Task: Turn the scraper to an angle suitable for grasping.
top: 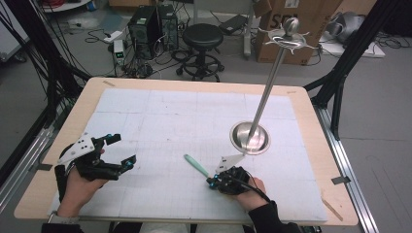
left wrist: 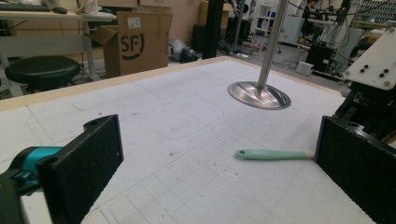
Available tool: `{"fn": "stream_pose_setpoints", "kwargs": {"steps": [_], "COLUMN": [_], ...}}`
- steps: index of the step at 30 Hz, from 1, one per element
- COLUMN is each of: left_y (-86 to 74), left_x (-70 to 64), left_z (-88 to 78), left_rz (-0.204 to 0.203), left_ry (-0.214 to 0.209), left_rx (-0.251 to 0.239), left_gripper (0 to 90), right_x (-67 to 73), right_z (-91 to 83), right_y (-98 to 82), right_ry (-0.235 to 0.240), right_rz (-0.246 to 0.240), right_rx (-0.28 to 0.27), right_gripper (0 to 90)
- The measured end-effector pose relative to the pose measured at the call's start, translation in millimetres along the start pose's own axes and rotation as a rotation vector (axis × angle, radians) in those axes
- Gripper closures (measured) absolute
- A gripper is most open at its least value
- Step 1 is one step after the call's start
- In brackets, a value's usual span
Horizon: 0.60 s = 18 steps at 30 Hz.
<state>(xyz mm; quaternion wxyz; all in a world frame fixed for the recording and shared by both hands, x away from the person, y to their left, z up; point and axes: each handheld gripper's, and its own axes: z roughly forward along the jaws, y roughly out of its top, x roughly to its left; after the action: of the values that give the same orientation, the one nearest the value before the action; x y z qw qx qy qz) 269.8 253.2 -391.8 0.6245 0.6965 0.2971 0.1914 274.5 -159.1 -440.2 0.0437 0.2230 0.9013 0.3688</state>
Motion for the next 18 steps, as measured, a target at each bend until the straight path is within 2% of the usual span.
{"fn": "stream_pose_setpoints", "kwargs": {"steps": [1,9,13,15,18], "left_y": [-0.1,-0.6,-0.9,-0.9,-1.0], "left_x": [0.1,-0.8,-1.2,-1.2,-1.3], "left_z": [0.1,0.7,1.2,1.2,1.4], "left_rz": [0.0,0.003,0.002,0.002,0.001], "left_ry": [0.0,-0.002,-0.005,-0.004,-0.003], "left_rx": [0.0,0.005,0.006,0.007,0.008], "left_gripper": [1.7,1.7,1.7,1.7,1.7], "right_x": [-4.5,-15.9,-19.2,-20.2,-20.8], "right_z": [-2.8,-8.9,-9.6,-9.8,-9.8], "right_y": [-2.5,-8.2,-8.8,-9.0,-9.2], "right_ry": [-0.016,-0.054,-0.069,-0.097,-0.092], "right_rz": [0.007,0.027,0.013,-0.003,-0.002], "right_rx": [-0.005,-0.015,-0.018,-0.02,-0.02], "right_gripper": [90.0,90.0,90.0,90.0,90.0]}}
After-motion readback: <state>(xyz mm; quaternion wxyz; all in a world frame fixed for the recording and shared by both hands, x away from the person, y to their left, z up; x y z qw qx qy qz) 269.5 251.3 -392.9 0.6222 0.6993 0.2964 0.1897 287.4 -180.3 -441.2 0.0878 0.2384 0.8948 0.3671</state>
